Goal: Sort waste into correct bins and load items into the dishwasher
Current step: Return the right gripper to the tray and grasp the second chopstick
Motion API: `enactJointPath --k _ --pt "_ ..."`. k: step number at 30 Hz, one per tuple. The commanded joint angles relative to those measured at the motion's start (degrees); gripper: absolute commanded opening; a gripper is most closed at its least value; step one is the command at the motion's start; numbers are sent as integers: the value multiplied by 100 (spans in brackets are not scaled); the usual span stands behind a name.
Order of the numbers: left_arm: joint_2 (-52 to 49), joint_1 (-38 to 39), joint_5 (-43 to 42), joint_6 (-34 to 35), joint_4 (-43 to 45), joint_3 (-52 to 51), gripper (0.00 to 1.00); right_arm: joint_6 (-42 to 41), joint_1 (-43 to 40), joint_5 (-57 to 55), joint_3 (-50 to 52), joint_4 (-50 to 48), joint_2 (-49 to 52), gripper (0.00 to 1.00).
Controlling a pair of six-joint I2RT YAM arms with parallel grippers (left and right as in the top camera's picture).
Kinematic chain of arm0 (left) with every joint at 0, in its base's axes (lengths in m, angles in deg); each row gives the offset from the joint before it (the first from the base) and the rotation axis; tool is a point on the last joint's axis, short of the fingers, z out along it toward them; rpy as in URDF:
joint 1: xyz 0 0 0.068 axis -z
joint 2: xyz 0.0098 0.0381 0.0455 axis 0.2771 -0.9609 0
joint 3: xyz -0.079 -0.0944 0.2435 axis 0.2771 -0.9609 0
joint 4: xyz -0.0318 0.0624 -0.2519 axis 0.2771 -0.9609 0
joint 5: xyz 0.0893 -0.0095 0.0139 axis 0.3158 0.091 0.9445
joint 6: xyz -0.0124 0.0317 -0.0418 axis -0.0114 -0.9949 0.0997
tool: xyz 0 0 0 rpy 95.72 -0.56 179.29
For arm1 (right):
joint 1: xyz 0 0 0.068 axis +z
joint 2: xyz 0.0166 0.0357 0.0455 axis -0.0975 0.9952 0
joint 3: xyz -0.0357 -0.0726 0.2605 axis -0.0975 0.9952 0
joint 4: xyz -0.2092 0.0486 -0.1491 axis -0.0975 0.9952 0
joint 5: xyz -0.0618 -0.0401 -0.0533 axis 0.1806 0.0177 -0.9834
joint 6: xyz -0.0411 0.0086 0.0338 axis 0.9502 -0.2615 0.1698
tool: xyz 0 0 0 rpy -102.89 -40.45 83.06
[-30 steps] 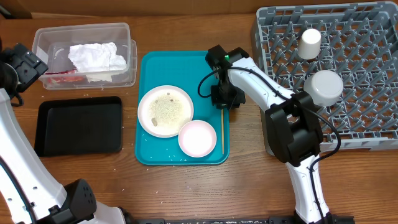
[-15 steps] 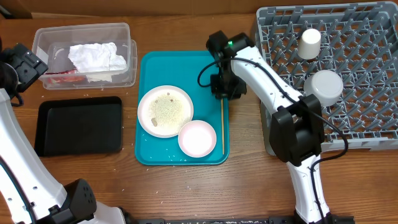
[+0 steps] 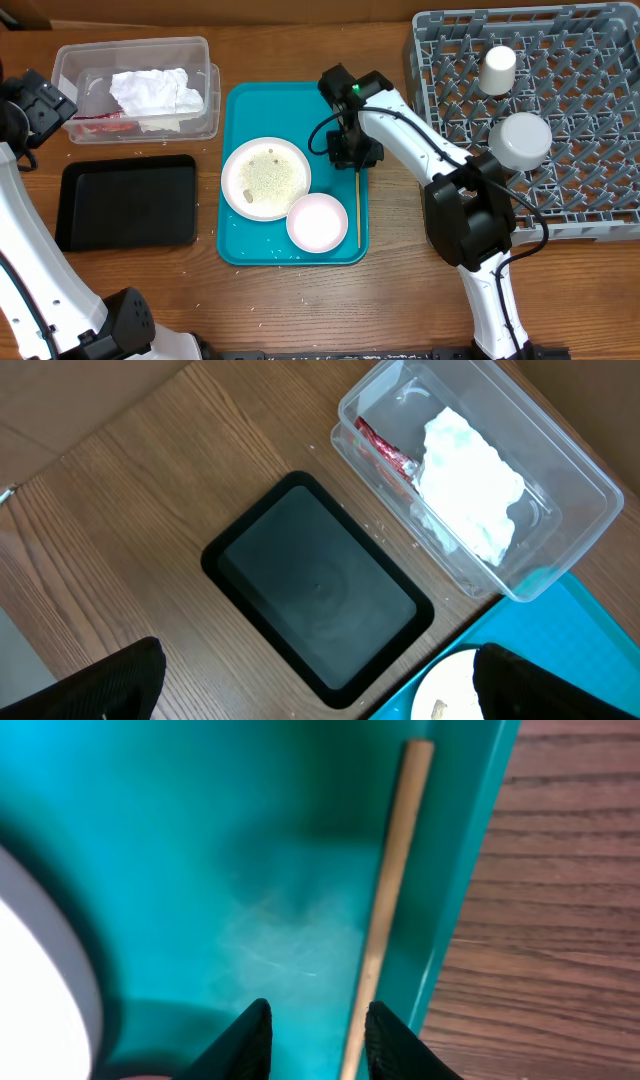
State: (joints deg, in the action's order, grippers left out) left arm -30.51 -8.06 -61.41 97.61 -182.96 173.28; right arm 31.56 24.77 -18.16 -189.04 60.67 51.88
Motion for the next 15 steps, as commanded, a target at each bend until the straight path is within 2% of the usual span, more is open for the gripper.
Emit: enactJointPath --k 1,15 --pt "68 -22 -24 55 2 -2 100 -46 -22 -295 31 -66 -133 33" --pt "68 -22 -24 55 2 -2 100 -31 -11 -330 483 -503 -131 34"
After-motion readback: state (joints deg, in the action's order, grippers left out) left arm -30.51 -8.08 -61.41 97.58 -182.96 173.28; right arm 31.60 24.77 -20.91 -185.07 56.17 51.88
